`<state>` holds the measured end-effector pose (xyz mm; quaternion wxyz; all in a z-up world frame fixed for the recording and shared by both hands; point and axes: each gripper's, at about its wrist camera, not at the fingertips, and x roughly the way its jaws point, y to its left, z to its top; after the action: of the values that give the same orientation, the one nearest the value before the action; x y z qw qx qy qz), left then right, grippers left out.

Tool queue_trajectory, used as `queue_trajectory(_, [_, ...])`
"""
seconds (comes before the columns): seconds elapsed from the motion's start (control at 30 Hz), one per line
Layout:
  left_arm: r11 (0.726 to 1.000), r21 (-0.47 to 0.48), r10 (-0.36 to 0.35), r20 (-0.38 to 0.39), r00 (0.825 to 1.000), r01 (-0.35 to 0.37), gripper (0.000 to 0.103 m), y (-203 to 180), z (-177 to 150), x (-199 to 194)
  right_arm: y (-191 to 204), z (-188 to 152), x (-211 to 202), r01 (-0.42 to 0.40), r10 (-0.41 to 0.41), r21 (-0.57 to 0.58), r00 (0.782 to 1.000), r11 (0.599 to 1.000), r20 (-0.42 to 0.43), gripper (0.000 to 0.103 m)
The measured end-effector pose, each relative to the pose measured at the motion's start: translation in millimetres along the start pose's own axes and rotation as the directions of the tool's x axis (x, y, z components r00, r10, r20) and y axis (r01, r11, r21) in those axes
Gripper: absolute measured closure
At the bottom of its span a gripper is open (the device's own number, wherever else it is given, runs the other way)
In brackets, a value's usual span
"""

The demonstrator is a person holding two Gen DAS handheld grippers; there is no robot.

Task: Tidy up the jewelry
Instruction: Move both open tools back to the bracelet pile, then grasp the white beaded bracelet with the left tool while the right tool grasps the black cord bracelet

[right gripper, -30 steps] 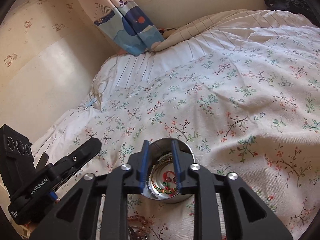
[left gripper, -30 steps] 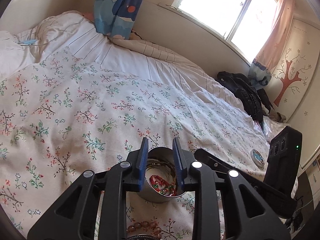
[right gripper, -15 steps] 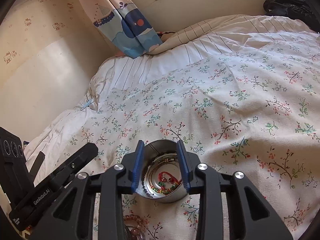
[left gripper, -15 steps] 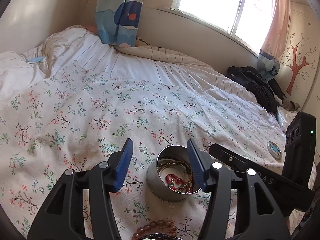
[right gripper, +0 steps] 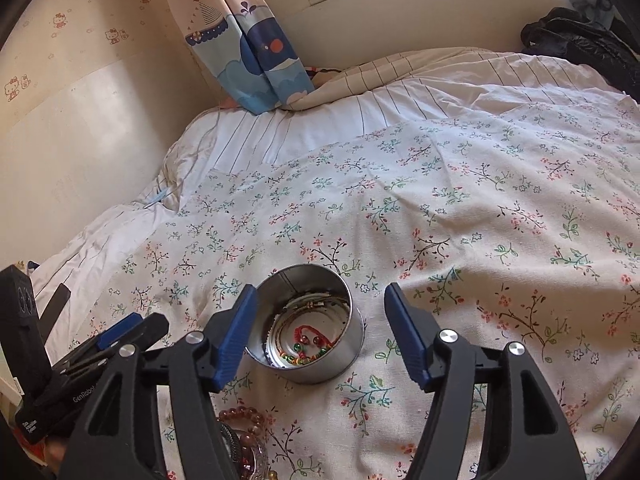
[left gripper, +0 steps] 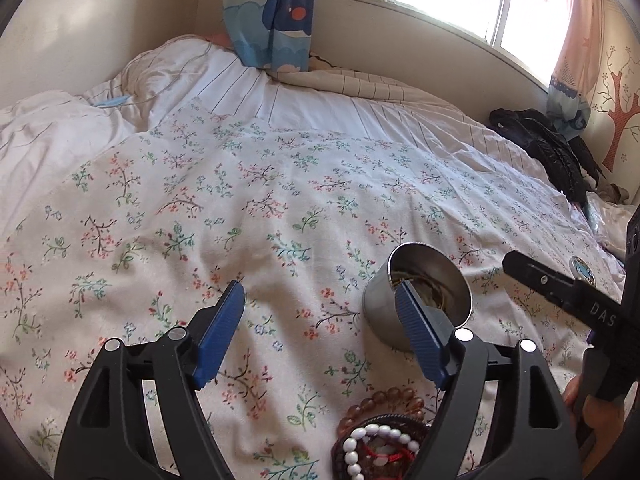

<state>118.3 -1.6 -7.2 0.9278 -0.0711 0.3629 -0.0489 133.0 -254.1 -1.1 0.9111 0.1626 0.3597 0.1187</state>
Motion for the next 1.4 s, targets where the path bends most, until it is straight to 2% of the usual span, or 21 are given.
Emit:
queue_trajectory(0.23, [0.999, 0.040, -0.015, -0.074, 0.997, 0.018, 0.029, 4, -24, -7, -3, -15, -11, 0.019, -0.019, 0.006, 0.999, 1.000, -0.035, 0.038])
queue_trajectory(0.47, [0.992, 0.117, -0.027, -0.177, 0.984, 0.048, 0.030, -11, -50, -7, -12, -27, -24, 0.014, -0.011, 0.048, 0.999, 0.999, -0.047, 0.036])
queue_trajectory(0.53, [0.990, 0.134, -0.025, -0.195, 0.980, 0.052, 0.036, -15, -55, -8, -13, -32, -27, 0.011, -0.008, 0.051, 0.998, 0.999, -0.059, 0.035])
queue_trajectory(0.67, [0.985, 0.166, -0.019, -0.205, 0.979, 0.054, 0.041, -22, -59, -7, -9, -42, -30, 0.008, -0.005, 0.042, 0.997, 0.999, -0.082, 0.033])
queue_trajectory(0.87, [0.977, 0.200, -0.019, -0.242, 0.970, 0.069, 0.063, -30, -63, -3, -8, -50, -33, 0.008, -0.004, 0.037, 0.995, 0.999, -0.098, 0.028])
queue_trajectory(1.0, [0.976, 0.199, -0.036, -0.272, 0.962, 0.093, 0.087, -31, -64, 2, -9, -52, -32, 0.005, -0.001, 0.041, 0.995, 0.999, -0.104, 0.028])
queue_trajectory(1.1, [0.974, 0.203, -0.041, -0.265, 0.963, 0.098, 0.096, -31, -64, 0, -7, -54, -30, -0.003, 0.007, 0.035, 0.993, 0.999, -0.119, 0.028])
queue_trajectory(1.2, [0.978, 0.182, -0.060, -0.235, 0.970, 0.105, 0.096, -28, -61, -6, -1, -58, -26, -0.022, 0.023, 0.011, 0.989, 1.000, -0.145, 0.028])
queue_trajectory(1.3, [0.980, 0.127, -0.134, -0.162, 0.978, 0.155, 0.096, -19, -55, -21, 10, -63, -17, -0.041, 0.033, -0.039, 0.981, 0.998, -0.191, 0.028])
queue_trajectory(1.4, [0.976, 0.083, -0.195, -0.086, 0.977, 0.202, 0.096, -13, -48, -36, 25, -70, -10, -0.065, 0.041, -0.101, 0.973, 0.993, -0.226, 0.028])
